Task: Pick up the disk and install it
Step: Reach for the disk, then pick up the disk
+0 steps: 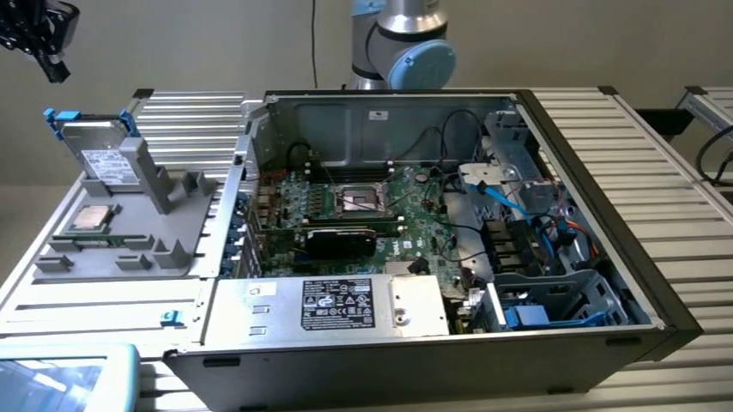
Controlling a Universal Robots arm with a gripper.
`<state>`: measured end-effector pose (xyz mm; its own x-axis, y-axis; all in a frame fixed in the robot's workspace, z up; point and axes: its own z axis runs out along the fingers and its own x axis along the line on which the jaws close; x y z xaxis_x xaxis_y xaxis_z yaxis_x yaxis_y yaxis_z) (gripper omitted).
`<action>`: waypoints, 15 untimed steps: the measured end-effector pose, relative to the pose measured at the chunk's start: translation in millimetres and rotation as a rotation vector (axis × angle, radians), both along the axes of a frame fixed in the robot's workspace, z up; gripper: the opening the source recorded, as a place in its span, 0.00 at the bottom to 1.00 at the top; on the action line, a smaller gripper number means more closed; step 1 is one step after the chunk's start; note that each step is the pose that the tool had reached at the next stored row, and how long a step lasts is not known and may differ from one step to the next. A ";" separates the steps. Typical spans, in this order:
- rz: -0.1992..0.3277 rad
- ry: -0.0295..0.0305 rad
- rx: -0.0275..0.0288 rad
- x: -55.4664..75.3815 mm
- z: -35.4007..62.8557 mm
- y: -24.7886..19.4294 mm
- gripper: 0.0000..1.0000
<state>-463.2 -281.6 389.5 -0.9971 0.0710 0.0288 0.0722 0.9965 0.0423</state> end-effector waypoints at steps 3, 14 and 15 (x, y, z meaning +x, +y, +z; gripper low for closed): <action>0.000 -0.0001 0.0006 -0.2 -0.1 0.7 0.11; 0.000 0.0000 0.0027 -0.1 -0.1 1.3 0.11; 0.000 0.0000 0.0027 -0.1 -0.1 1.3 0.11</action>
<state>-463.4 -280.3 389.4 -0.9971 0.0709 0.0289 0.0722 0.9964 0.0450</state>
